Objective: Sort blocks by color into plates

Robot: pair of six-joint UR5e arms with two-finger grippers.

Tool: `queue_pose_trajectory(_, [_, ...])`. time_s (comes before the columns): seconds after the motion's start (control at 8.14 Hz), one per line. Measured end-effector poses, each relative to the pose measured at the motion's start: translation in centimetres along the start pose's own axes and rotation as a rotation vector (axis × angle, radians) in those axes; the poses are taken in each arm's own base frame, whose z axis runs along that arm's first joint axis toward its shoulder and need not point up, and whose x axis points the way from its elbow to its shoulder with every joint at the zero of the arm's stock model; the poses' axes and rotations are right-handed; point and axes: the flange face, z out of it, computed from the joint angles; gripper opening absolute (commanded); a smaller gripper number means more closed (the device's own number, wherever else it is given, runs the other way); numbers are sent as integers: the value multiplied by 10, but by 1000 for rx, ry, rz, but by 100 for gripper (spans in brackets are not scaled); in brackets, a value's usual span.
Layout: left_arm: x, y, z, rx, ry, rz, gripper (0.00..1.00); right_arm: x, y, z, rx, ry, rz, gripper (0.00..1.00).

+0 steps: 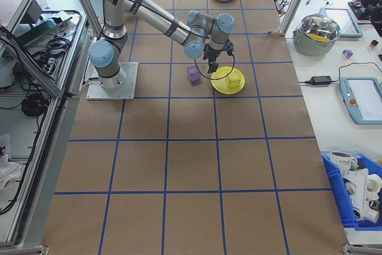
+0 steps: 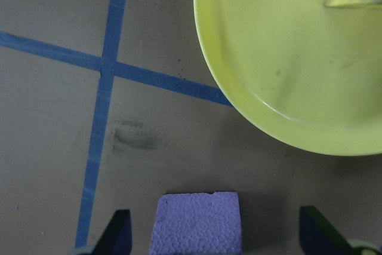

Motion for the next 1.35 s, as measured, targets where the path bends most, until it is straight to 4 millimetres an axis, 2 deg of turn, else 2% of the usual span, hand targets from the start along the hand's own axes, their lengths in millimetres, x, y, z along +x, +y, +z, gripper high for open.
queue_pose_trajectory(0.37, [0,0,0,-1,0,0,100,-1,6,11,-33,7,-21,100])
queue_pose_trajectory(0.74, [0,-1,1,1,0,0,100,-6,17,32,-80,-16,-40,99])
queue_pose_trajectory(0.86, [0,-1,0,1,0,0,100,-7,19,37,-92,-19,-42,60])
queue_pose_trajectory(0.98, [0,-1,0,2,0,0,100,-7,21,41,-105,-14,-44,16])
queue_pose_trajectory(1.11, [0,-1,1,1,0,0,100,-6,22,45,-116,-11,-44,0])
queue_pose_trajectory(1.35, [0,-1,1,0,-1,0,100,-4,22,47,-120,-7,-38,0])
